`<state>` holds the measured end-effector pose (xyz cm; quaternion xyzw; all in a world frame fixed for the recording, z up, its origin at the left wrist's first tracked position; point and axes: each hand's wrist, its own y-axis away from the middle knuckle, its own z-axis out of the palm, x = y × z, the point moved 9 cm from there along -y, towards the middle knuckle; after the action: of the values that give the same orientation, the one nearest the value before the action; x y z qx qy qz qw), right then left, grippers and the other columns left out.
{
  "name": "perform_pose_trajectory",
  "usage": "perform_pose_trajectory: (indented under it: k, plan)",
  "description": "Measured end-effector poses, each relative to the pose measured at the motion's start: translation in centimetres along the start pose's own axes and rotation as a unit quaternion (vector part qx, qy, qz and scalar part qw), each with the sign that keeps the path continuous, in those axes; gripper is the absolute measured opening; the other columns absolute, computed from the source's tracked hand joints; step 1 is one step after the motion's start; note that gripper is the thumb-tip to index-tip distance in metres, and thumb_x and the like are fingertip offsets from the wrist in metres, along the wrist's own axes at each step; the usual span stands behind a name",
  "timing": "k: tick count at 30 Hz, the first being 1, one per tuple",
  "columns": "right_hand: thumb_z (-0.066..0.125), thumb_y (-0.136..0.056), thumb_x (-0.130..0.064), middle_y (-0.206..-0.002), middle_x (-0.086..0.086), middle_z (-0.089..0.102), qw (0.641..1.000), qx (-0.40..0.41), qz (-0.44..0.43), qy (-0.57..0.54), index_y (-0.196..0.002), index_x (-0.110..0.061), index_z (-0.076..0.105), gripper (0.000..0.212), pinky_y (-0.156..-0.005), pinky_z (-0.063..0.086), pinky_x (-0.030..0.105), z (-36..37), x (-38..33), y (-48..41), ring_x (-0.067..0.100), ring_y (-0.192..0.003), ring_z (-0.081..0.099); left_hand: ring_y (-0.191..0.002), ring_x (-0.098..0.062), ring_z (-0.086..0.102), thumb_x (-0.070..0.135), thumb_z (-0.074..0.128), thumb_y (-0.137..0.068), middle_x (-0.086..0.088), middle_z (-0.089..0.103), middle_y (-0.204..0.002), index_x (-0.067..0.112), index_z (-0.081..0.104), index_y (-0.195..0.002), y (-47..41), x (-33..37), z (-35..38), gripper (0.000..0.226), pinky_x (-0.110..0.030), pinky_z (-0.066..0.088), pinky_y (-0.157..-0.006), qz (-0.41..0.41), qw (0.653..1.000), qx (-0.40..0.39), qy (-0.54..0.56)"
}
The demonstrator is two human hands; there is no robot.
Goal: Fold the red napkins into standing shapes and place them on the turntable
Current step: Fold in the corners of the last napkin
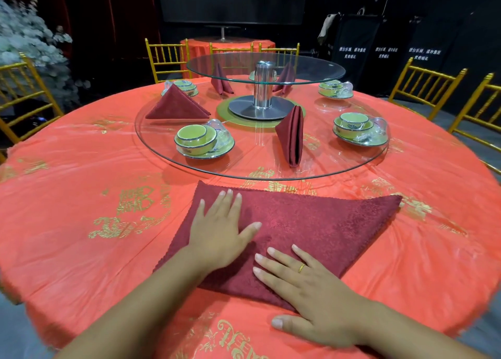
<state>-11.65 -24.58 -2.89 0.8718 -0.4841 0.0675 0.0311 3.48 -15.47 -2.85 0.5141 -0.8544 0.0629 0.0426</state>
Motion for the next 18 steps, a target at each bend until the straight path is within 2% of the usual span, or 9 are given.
perform_pose_trajectory:
  k: [2,3,5,6,9,11,14,16,18]
  plan:
    - [0.018,-0.094,-0.064,-0.156,-0.004,0.024,1.000,-0.020,0.005,-0.003,-0.149,-0.025,0.028,0.068,-0.114,0.016,0.048,0.3,0.1,-0.1,0.016,-0.144,0.018,-0.146,-0.010,-0.014,0.074,0.007,-0.083,0.002,-0.008,-0.161,0.023,-0.002,-0.153,1.0,0.2,1.2,0.087,-0.043,-0.010,-0.117,-0.003,0.999,-0.033,0.007]
    - [0.018,-0.094,-0.064,-0.157,-0.006,0.017,0.999,-0.029,0.003,-0.036,-0.150,-0.027,0.025,0.067,-0.118,0.010,0.050,0.4,0.1,-0.2,0.013,-0.146,0.010,-0.146,-0.010,-0.014,0.073,0.009,-0.085,0.002,-0.010,-0.161,0.023,-0.002,-0.153,1.2,0.0,1.6,0.085,-0.043,-0.009,-0.117,-0.006,0.999,-0.045,0.004]
    - [0.018,-0.094,-0.063,-0.158,-0.013,0.004,0.988,-0.030,0.008,-0.153,-0.150,-0.032,0.021,0.064,-0.119,-0.009,0.040,0.4,0.6,-0.4,0.002,-0.145,-0.007,-0.145,-0.010,-0.016,0.073,0.008,-0.085,0.002,-0.011,-0.160,0.024,-0.003,-0.153,1.4,-0.2,2.0,0.085,-0.044,-0.009,-0.118,-0.005,0.999,-0.050,-0.011]
    - [0.019,-0.093,-0.061,-0.157,-0.015,0.003,0.979,-0.029,0.022,-0.200,-0.149,-0.034,0.023,0.062,-0.117,-0.012,0.032,0.5,1.2,-0.4,-0.003,-0.143,-0.009,-0.145,-0.010,-0.016,0.074,0.006,-0.083,0.003,-0.011,-0.160,0.024,-0.003,-0.153,1.4,-0.2,2.0,0.087,-0.044,-0.009,-0.118,-0.004,0.999,-0.049,-0.017]
    - [0.016,-0.093,-0.064,-0.155,-0.021,0.003,0.974,-0.018,0.101,-0.203,-0.148,-0.038,0.021,0.060,-0.117,-0.010,0.027,1.1,4.8,0.4,-0.008,-0.140,-0.011,-0.145,-0.010,-0.016,0.078,-0.001,-0.075,0.003,-0.011,-0.160,0.025,-0.003,-0.153,1.4,-0.1,2.1,0.094,-0.044,-0.008,-0.118,-0.003,0.999,-0.043,-0.025]
    - [0.009,-0.089,-0.065,-0.155,-0.022,-0.007,0.976,-0.042,0.164,-0.135,-0.147,-0.044,0.009,0.062,-0.117,-0.011,0.031,2.3,8.0,1.8,-0.003,-0.141,-0.016,-0.145,-0.010,-0.016,0.080,-0.005,-0.073,0.004,-0.012,-0.160,0.025,-0.003,-0.153,1.4,-0.1,2.1,0.097,-0.044,-0.009,-0.118,-0.002,0.999,-0.042,-0.024]
    - [0.018,-0.094,-0.060,-0.157,-0.015,-0.011,0.958,-0.062,0.262,-0.099,-0.148,-0.043,0.001,0.058,-0.116,-0.007,0.034,3.8,13.7,4.5,0.006,-0.145,-0.012,-0.146,-0.010,-0.016,0.081,-0.008,-0.070,0.004,-0.012,-0.160,0.026,-0.003,-0.153,1.3,-0.3,2.2,0.099,-0.044,-0.008,-0.118,0.000,0.999,-0.035,-0.024]
    - [0.026,-0.097,-0.054,-0.159,-0.011,-0.003,0.937,-0.053,0.321,-0.127,-0.149,-0.040,0.009,0.056,-0.117,-0.003,0.036,4.3,17.2,6.3,0.009,-0.146,-0.006,-0.146,-0.010,-0.015,0.083,-0.012,-0.067,0.004,-0.012,-0.160,0.026,-0.002,-0.153,1.3,-0.3,2.2,0.103,-0.045,-0.007,-0.119,0.002,0.999,-0.031,-0.024]
    - [0.037,-0.098,-0.045,-0.159,-0.005,0.011,0.917,-0.011,0.362,-0.169,-0.148,-0.033,0.025,0.052,-0.119,0.006,0.036,4.1,19.8,7.8,0.011,-0.146,0.006,-0.146,-0.010,-0.015,0.083,-0.015,-0.063,0.004,-0.012,-0.160,0.027,-0.002,-0.153,1.2,-0.2,2.3,0.107,-0.045,-0.007,-0.119,0.003,0.999,-0.030,-0.025]
